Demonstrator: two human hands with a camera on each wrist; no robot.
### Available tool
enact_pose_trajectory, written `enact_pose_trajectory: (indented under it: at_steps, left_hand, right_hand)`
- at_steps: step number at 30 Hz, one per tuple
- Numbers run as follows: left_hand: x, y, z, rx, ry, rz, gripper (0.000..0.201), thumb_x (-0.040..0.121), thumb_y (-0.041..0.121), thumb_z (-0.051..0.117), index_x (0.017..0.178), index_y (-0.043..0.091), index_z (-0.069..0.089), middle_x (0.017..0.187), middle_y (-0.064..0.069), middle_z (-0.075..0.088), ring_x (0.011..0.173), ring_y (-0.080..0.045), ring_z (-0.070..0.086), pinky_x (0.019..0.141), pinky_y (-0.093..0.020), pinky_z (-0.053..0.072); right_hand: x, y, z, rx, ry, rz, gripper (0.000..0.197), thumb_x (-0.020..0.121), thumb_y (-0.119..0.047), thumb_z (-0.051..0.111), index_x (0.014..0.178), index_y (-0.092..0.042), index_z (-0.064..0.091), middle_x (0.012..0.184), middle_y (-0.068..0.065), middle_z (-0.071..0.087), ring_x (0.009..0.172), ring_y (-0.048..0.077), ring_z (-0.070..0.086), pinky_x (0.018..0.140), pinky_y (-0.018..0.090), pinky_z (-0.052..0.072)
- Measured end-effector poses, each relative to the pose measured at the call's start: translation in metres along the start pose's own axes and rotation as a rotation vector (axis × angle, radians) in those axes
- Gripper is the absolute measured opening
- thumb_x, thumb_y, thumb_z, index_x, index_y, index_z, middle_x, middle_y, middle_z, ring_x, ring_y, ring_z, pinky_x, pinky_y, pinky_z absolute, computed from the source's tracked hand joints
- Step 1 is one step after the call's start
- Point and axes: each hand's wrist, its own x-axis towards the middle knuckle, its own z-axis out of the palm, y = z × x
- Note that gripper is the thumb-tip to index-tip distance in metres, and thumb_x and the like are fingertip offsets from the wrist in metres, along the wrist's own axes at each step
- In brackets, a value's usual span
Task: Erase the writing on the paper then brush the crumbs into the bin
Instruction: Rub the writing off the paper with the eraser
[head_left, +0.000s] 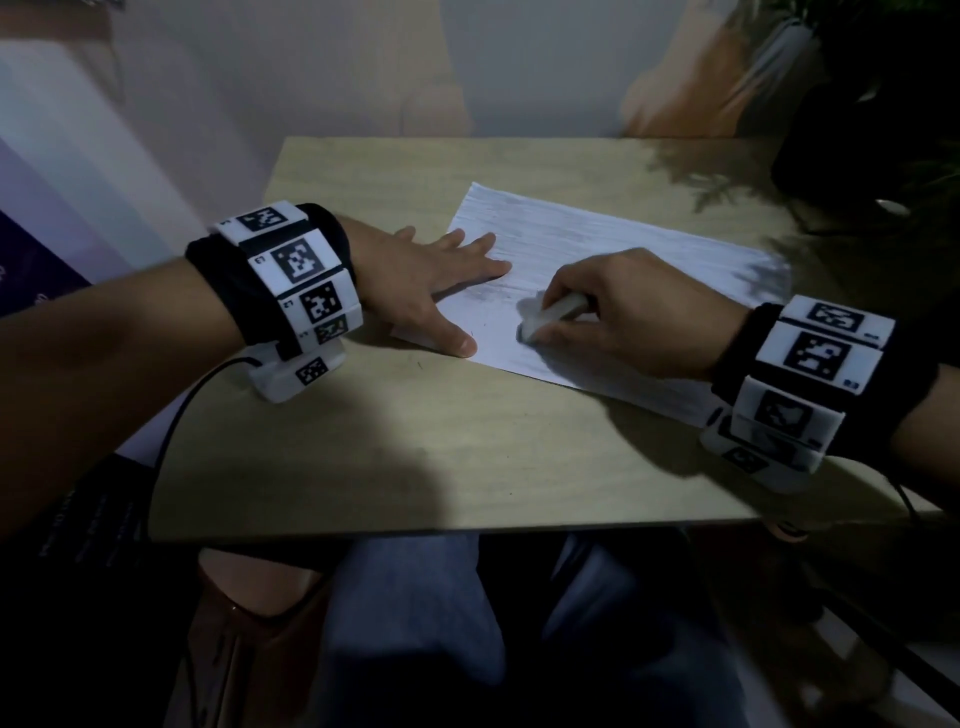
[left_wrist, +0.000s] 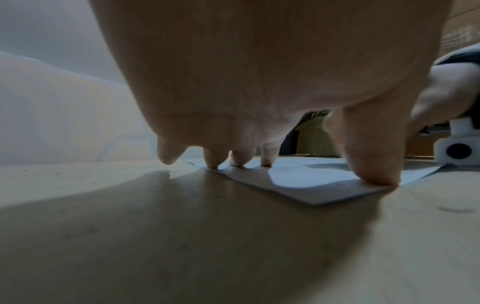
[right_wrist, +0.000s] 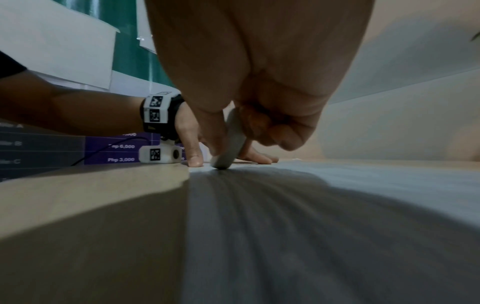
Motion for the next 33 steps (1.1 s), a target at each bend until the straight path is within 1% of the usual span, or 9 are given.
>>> enact_pose_trajectory:
  at_steps: [3, 6, 11, 16, 20, 23, 26, 29, 33]
  left_hand:
    - [0.0, -0.001, 0.001, 0.004, 0.006, 0.0, 0.113, 0.072, 0.082, 0.043, 0.159, 0.041, -0.015, 0.165, 0.013, -0.03, 0.153, -0.011, -0.024, 0.124, -0.052, -0.013]
    - [0.001, -0.002, 0.002, 0.002, 0.014, 0.0, 0.11, 0.076, 0.081, 0.046, 0.159, 0.041, -0.015, 0.165, 0.013, -0.03, 0.153, -0.011, -0.024, 0.124, -0.051, -0.013]
    - [0.001, -0.002, 0.002, -0.005, 0.032, -0.01, 0.104, 0.087, 0.073, 0.052, 0.159, 0.041, -0.014, 0.165, 0.013, -0.029, 0.153, -0.011, -0.023, 0.124, -0.051, -0.012]
    - [0.001, -0.002, 0.002, -0.019, 0.036, -0.011, 0.102, 0.089, 0.07, 0.056, 0.159, 0.042, -0.013, 0.165, 0.014, -0.028, 0.153, -0.01, -0.024, 0.124, -0.05, -0.013]
    - [0.0, -0.001, 0.002, -0.027, 0.037, -0.01, 0.101, 0.089, 0.069, 0.056, 0.159, 0.043, -0.013, 0.165, 0.015, -0.028, 0.153, -0.009, -0.023, 0.124, -0.049, -0.013]
    - [0.001, -0.002, 0.002, -0.025, 0.036, -0.007, 0.102, 0.089, 0.07, 0.055, 0.159, 0.042, -0.013, 0.165, 0.015, -0.028, 0.153, -0.009, -0.024, 0.124, -0.049, -0.013]
    - [0.001, -0.002, 0.002, -0.024, 0.036, -0.006, 0.103, 0.088, 0.071, 0.055, 0.16, 0.042, -0.013, 0.165, 0.014, -0.028, 0.153, -0.01, -0.024, 0.124, -0.049, -0.013]
    - [0.001, -0.002, 0.002, -0.029, 0.034, -0.002, 0.102, 0.089, 0.07, 0.056, 0.159, 0.042, -0.013, 0.165, 0.015, -0.028, 0.153, -0.009, -0.024, 0.124, -0.049, -0.013]
    - [0.002, -0.002, 0.002, -0.028, 0.031, -0.001, 0.102, 0.089, 0.069, 0.056, 0.16, 0.041, -0.013, 0.165, 0.014, -0.029, 0.153, -0.01, -0.024, 0.125, -0.049, -0.013]
  right_hand:
    - [0.003, -0.002, 0.002, -0.038, 0.016, 0.011, 0.029, 0.087, -0.05, 0.067, 0.086, -0.022, 0.067, 0.074, -0.009, 0.062, 0.073, 0.018, 0.058, 0.065, 0.034, 0.042]
    - [0.001, -0.008, -0.001, 0.03, -0.077, 0.018, 0.029, 0.086, -0.052, 0.067, 0.086, -0.023, 0.071, 0.076, -0.008, 0.068, 0.074, 0.011, 0.06, 0.067, 0.031, 0.048]
    - [0.004, -0.002, 0.0, -0.082, 0.022, 0.028, 0.032, 0.087, -0.056, 0.065, 0.085, -0.024, 0.067, 0.075, -0.008, 0.064, 0.074, 0.018, 0.059, 0.064, 0.033, 0.039]
    - [-0.004, -0.01, -0.002, 0.05, -0.131, 0.002, 0.032, 0.085, -0.058, 0.066, 0.086, -0.026, 0.07, 0.074, -0.01, 0.068, 0.072, 0.007, 0.06, 0.066, 0.027, 0.047]
    - [0.003, 0.001, -0.001, -0.075, 0.029, 0.043, 0.032, 0.088, -0.054, 0.065, 0.087, -0.022, 0.069, 0.076, -0.007, 0.066, 0.075, 0.02, 0.06, 0.065, 0.035, 0.043]
    - [-0.002, -0.004, 0.002, -0.054, 0.003, -0.022, 0.029, 0.086, -0.051, 0.061, 0.087, -0.023, 0.069, 0.078, -0.007, 0.068, 0.075, 0.018, 0.061, 0.068, 0.036, 0.048]
    - [-0.004, -0.012, -0.002, 0.09, -0.095, -0.047, 0.033, 0.087, -0.053, 0.063, 0.1, -0.025, 0.074, 0.093, -0.01, 0.072, 0.082, 0.008, 0.061, 0.078, 0.03, 0.049]
    - [-0.002, -0.013, -0.002, 0.117, -0.105, -0.122, 0.065, 0.085, -0.065, 0.04, 0.123, -0.02, 0.068, 0.114, -0.011, 0.068, 0.095, 0.006, 0.059, 0.086, 0.025, 0.046]
    - [0.001, -0.004, 0.001, 0.044, -0.033, -0.042, 0.052, 0.088, -0.056, 0.044, 0.118, -0.019, 0.066, 0.086, -0.01, 0.065, 0.079, 0.013, 0.059, 0.07, 0.027, 0.039]
